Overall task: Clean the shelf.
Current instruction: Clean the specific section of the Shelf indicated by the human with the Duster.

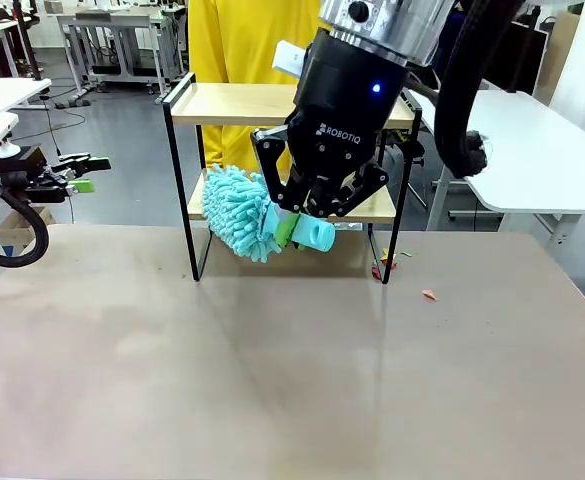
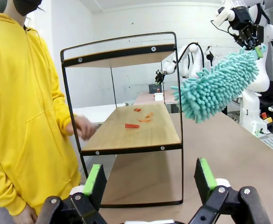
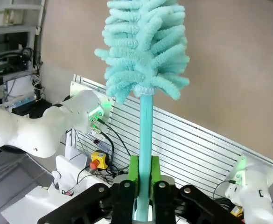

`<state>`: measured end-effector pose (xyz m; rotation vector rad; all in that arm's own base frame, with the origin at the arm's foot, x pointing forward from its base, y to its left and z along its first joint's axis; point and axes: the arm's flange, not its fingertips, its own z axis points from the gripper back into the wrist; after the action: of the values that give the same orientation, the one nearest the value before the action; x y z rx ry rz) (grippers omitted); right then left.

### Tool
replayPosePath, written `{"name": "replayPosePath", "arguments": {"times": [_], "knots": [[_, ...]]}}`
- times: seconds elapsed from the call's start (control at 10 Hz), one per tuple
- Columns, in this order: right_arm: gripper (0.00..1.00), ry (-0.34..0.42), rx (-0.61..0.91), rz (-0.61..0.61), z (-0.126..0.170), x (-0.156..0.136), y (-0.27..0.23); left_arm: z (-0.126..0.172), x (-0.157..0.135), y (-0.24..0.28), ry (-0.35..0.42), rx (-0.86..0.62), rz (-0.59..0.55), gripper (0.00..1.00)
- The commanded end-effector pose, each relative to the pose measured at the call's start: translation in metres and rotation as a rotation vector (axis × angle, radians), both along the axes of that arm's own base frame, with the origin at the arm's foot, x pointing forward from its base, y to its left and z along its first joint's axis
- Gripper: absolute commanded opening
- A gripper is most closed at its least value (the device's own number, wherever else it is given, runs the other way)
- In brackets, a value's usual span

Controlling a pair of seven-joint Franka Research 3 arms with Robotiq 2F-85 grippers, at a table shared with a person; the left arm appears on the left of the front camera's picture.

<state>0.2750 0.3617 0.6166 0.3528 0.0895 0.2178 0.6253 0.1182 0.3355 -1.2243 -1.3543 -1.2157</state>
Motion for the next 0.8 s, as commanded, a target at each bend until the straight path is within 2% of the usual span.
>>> {"name": "replayPosePath", "arguments": {"times": [0.0, 0.2, 0.3, 0.7], "knots": [[0.13, -0.016, 0.033, -0.006, 0.011, -0.008, -0.003, 0.003, -0.001, 0.001, -0.018, -0.001, 0.002, 1.0], [0.13, -0.003, 0.005, 0.003, 0.003, -0.002, 0.0, 0.003, -0.001, 0.001, -0.018, -0.001, 0.002, 1.0], [0.13, -0.041, 0.002, -0.026, 0.008, -0.001, 0.016, 0.003, -0.001, 0.001, -0.018, -0.001, 0.002, 1.0], [0.13, -0.177, -0.077, -0.285, 0.01, 0.04, 0.093, 0.003, -0.001, 0.001, -0.018, -0.001, 0.002, 1.0]]}}
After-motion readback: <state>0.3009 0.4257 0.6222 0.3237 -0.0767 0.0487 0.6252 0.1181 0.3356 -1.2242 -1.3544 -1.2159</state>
